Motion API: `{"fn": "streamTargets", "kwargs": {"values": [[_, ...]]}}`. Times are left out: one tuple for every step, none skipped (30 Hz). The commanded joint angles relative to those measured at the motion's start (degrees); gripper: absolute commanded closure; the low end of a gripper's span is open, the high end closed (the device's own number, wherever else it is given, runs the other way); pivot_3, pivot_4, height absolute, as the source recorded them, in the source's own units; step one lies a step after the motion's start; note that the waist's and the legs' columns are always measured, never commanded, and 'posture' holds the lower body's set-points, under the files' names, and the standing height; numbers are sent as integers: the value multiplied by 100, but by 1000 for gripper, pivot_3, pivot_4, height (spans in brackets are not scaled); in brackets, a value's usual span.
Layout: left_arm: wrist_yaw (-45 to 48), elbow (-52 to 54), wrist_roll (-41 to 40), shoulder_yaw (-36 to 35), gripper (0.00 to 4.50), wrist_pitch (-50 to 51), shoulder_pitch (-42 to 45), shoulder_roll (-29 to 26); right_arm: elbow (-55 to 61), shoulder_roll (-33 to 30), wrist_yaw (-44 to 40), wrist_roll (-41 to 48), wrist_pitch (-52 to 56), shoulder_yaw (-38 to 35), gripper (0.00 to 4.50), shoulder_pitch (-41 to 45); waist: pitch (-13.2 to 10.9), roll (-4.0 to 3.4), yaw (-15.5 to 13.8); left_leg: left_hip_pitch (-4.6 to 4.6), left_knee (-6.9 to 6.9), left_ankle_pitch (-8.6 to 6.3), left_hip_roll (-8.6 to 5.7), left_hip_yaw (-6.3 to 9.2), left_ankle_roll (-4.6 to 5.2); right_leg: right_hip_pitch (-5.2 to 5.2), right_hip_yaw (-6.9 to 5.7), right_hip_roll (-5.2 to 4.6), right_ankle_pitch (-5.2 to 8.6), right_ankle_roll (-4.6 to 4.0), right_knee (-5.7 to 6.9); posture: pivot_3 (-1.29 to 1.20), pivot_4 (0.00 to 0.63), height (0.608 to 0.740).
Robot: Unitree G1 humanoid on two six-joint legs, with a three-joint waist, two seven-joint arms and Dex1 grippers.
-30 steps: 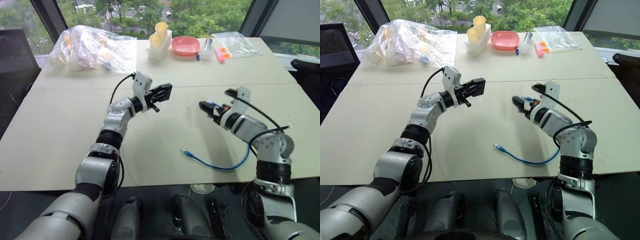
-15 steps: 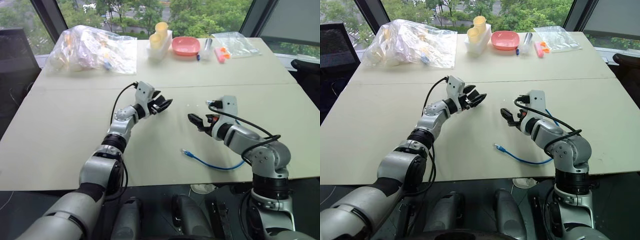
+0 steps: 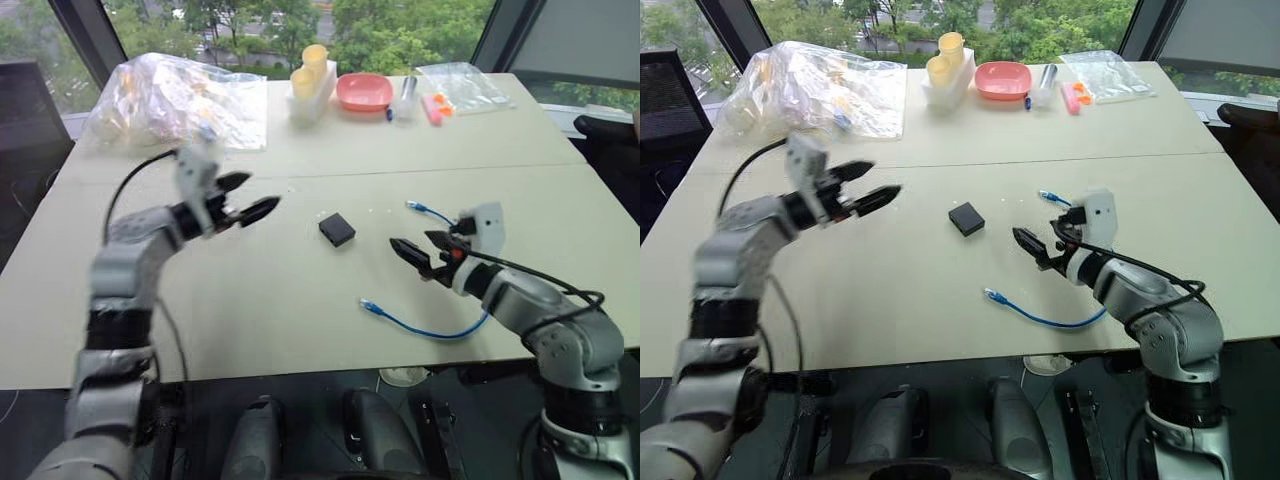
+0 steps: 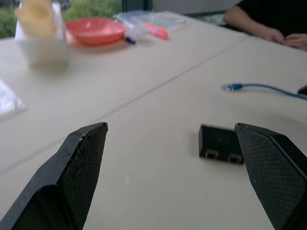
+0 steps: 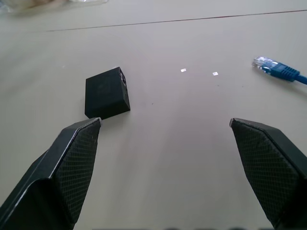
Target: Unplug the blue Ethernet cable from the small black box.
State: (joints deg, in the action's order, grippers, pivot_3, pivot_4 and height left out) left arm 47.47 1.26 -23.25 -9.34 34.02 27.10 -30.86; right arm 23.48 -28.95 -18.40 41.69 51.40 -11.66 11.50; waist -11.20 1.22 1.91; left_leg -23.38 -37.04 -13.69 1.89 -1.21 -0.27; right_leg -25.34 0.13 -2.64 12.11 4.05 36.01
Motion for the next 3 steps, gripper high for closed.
{"fn": "streamTargets", "kwargs": {"values": [[-124,821,-363,-206,38,456,-556,-138,404,-204,-558,-33,-383,67,0,-232,0,1,-35,0,-4,0,0,0,-1,2,-1,-2,3,-1,-1,0,150,740],[-163,1032,-431,-253,38,552,-811,-169,438,-248,-664,-41,-429,97,0,-311,0,2,-67,-1,-8,0,0,-2,-1,2,0,-5,7,1,-3,0,150,740],[-199,1212,-478,-281,38,607,-1032,-189,461,-266,-737,-22,-452,102,0,-373,0,2,-67,0,-14,0,0,-3,-2,4,0,-6,8,0,-6,0,150,740]]}}
